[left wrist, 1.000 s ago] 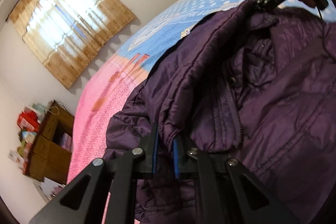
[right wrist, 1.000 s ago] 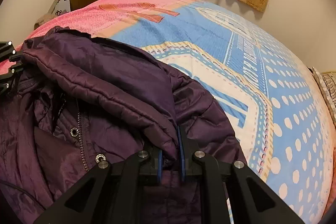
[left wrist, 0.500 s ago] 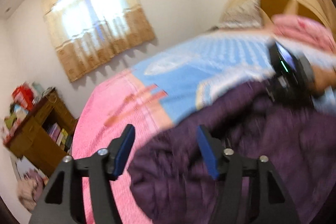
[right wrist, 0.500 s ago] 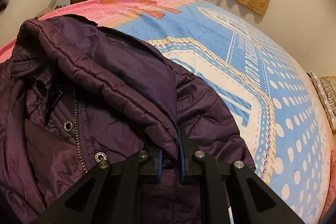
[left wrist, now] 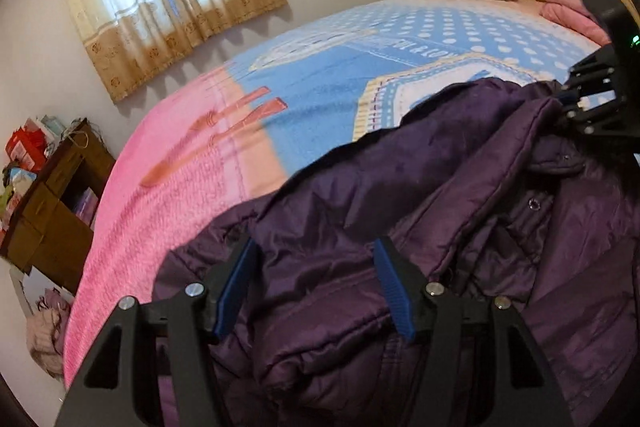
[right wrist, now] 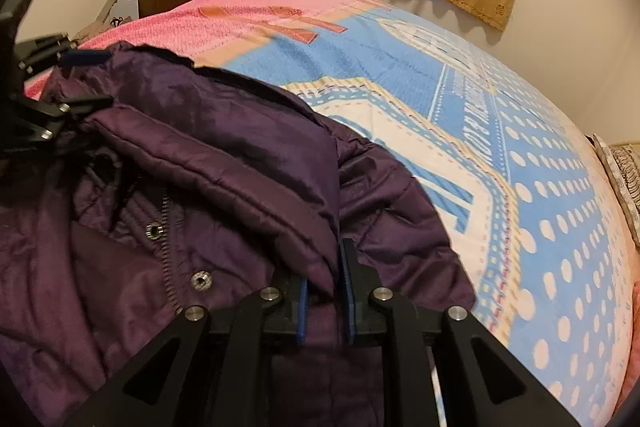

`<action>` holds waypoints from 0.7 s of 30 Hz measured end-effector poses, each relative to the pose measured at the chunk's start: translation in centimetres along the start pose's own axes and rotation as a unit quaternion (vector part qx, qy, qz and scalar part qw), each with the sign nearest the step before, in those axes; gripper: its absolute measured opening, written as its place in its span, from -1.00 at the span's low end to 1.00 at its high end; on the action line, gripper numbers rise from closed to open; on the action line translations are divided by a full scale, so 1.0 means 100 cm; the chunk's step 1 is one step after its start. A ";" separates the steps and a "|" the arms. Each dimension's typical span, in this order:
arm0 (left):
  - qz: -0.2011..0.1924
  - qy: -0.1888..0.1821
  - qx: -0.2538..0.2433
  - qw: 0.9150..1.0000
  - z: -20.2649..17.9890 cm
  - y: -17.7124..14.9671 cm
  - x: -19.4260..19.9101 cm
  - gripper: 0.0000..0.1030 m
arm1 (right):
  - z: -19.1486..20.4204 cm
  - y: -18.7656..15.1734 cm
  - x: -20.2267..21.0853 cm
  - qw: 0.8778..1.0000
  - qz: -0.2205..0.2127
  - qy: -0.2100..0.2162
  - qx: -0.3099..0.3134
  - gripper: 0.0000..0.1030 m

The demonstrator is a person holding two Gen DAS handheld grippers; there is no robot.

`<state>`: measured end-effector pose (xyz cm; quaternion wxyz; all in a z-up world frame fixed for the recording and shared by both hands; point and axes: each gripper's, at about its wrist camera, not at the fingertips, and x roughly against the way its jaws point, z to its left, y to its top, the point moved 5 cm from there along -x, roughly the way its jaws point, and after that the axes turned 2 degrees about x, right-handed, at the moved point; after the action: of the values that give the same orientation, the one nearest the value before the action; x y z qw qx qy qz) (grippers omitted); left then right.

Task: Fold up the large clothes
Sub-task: 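Lift the held hem and fold it toward the collar with both grippers, then press the folded jacket layers flat with both grippers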

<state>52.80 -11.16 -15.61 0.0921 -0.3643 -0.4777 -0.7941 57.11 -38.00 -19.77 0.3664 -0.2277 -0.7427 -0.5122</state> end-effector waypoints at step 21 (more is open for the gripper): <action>-0.009 0.022 0.000 1.000 -0.003 -0.013 -0.004 0.37 | 0.036 0.046 -0.038 0.989 0.003 0.038 -0.145 0.04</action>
<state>52.30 -10.77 -16.90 0.0952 -0.3425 -0.4790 -0.8026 61.63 -32.79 -20.74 0.3591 -0.2603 -0.6456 -0.6217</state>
